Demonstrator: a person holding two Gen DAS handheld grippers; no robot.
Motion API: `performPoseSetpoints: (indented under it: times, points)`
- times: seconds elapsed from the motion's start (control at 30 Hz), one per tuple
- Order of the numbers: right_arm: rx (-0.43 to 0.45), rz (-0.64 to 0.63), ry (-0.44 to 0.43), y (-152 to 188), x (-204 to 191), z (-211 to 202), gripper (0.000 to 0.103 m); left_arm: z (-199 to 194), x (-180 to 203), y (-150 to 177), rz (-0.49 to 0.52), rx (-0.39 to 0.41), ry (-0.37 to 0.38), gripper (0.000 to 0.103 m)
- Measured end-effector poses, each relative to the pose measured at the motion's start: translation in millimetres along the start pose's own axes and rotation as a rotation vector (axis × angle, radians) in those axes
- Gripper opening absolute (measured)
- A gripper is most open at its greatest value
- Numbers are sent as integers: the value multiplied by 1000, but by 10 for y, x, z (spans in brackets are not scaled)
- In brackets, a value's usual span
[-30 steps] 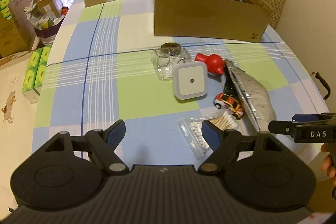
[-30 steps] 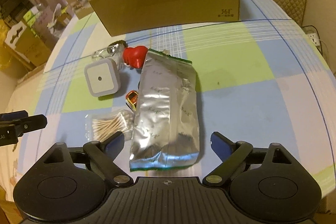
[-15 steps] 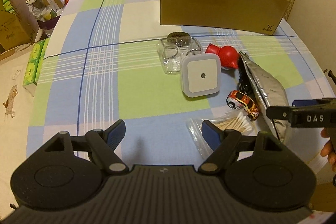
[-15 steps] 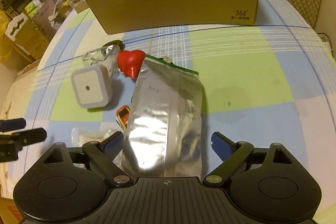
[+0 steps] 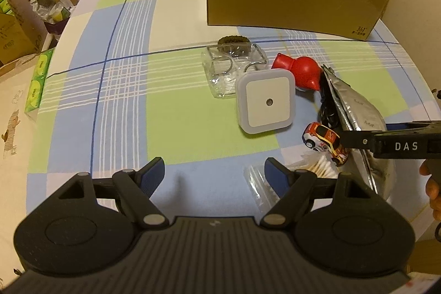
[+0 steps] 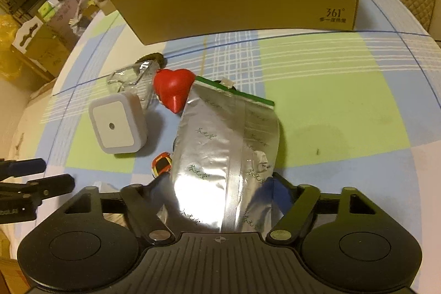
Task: Organize objects
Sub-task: 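Lower the right tool onto the silver foil bag while the left tool approaches the cotton swab bag, then grasp the foil bag with the right tool while the left tool grasps the cotton swab bag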
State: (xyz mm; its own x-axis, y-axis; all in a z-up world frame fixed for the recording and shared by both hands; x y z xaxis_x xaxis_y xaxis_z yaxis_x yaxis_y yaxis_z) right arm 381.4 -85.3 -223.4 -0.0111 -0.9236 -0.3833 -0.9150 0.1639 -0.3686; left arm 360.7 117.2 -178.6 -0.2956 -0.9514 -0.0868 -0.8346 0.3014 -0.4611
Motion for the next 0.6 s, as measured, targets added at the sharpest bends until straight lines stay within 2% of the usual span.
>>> performPoseSetpoints:
  times: [0.13,0.33,0.6]
  points:
    - [11,-15,-3,-10,17,-57,47,38,44,-31,19,0,13,77]
    - [52,-8,27,-50,184,-238,46,51,180,-64,74,16,56,77]
    - [83,54,70,10,500,-524,46,38,570,-40,247,58,185,77]
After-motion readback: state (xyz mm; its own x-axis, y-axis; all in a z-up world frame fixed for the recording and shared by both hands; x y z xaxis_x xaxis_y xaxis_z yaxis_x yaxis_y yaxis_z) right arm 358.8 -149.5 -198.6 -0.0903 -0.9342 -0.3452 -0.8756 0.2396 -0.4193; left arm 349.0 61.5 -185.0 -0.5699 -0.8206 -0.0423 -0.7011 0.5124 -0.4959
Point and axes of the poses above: each gripper's, at about its wrist camera, not at the fingertips, and z roughly the way its jaws point, x to its right, y to its underside, the point moved 10 cm from there along z, roughly the way its jaws point, and after that the axes turned 12 degrees about z, right-handed, at the moved point
